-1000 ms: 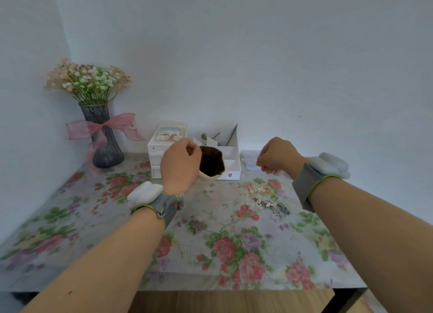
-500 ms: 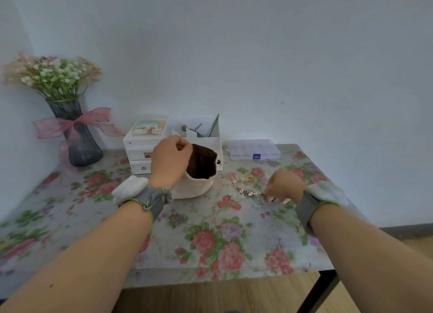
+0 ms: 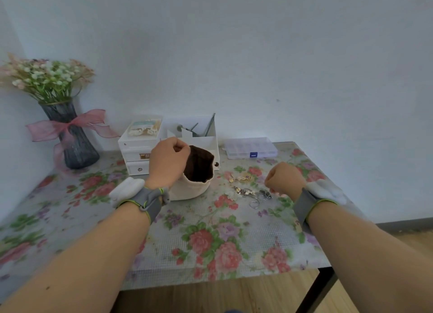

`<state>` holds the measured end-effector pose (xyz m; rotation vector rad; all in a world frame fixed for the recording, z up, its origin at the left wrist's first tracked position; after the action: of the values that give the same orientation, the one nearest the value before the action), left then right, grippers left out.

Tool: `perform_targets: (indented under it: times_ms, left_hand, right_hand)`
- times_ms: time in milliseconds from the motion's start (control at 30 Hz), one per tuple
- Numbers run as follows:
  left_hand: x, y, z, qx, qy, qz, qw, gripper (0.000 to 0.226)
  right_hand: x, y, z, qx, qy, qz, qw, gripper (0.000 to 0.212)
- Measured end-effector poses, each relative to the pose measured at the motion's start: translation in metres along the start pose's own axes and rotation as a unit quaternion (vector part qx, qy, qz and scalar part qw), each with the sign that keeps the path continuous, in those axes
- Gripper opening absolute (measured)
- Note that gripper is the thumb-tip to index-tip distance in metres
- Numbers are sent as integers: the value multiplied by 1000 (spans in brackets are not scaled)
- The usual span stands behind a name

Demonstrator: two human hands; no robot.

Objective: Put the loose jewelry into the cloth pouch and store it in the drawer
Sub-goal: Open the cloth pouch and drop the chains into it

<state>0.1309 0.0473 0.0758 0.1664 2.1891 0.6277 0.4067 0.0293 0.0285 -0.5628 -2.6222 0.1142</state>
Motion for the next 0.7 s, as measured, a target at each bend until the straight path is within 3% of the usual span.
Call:
perform_targets:
  times_ms: [233, 300, 400, 500, 700]
  left_hand:
    - [5, -1, 3, 13, -5, -3, 1000, 9]
    - [6, 0, 4, 12, -4, -2, 1000, 9]
    - [5, 0, 4, 12, 0, -1, 1000, 9]
    - [4, 0, 4, 10, 1, 3, 1000, 10]
    - [5, -1, 5, 13, -9, 6, 1000, 10]
  right_hand:
    - [6, -6, 6, 77, -51, 19, 996, 12]
    - [6, -2, 4, 91, -46, 21, 995, 17]
    - [5, 0, -2, 52, -42, 7, 998, 5]
    - [4, -1, -4, 40, -43, -8, 998, 24]
    - [6, 0, -9, -10, -28, -19, 999, 19]
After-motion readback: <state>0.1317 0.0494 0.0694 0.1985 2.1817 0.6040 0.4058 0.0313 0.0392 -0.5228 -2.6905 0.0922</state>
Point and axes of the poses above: each hand's wrist, its own y-axis towards the middle knuckle, its own z-axis out of the palm, x = y × z, the point moved 3 cm from there along y, towards the middle knuckle, and after that the axes turned 7 degrees about z, right-handed, at the moved point
